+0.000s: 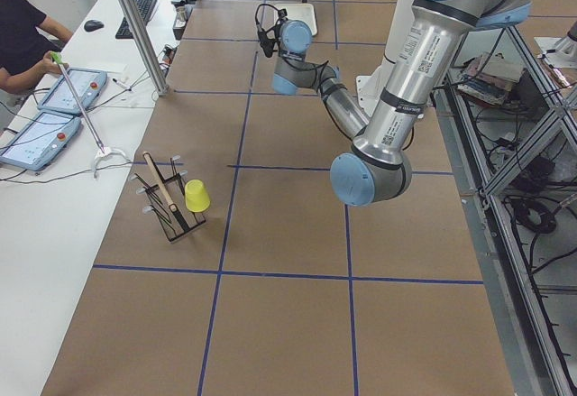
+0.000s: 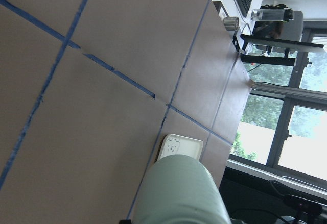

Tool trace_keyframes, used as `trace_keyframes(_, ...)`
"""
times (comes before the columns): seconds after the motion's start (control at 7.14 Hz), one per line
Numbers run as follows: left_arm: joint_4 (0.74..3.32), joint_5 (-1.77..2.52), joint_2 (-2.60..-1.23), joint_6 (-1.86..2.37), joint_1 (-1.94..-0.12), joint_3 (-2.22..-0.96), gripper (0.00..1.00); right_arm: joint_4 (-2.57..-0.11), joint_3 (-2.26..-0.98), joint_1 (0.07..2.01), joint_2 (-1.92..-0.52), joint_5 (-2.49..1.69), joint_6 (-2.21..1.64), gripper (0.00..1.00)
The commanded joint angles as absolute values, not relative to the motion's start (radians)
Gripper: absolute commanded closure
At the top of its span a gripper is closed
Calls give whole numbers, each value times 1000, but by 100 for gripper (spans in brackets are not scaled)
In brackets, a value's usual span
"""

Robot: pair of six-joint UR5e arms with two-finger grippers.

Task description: Left arm grabs green cup and hands to right arm on tray

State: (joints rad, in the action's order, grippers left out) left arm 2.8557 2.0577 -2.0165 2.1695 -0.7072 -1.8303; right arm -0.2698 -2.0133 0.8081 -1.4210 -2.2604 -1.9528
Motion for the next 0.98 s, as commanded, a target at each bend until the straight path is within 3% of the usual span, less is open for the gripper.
trace_keyframes(0.0,3072,1913,-2019,2227,-591,-1796,95,20,-2011,668,-1420,-2034,-2123,2)
trace_keyframes(0.28,3171,1913,-2019,2296,-542,-1790,96,83,-1990,618,-1335,-2005,-2118,2)
trace_keyframes(0.84,3344,1910,-2020,2376,-485,-1769,96,83,-1987,595,-1304,-2005,-2074,2)
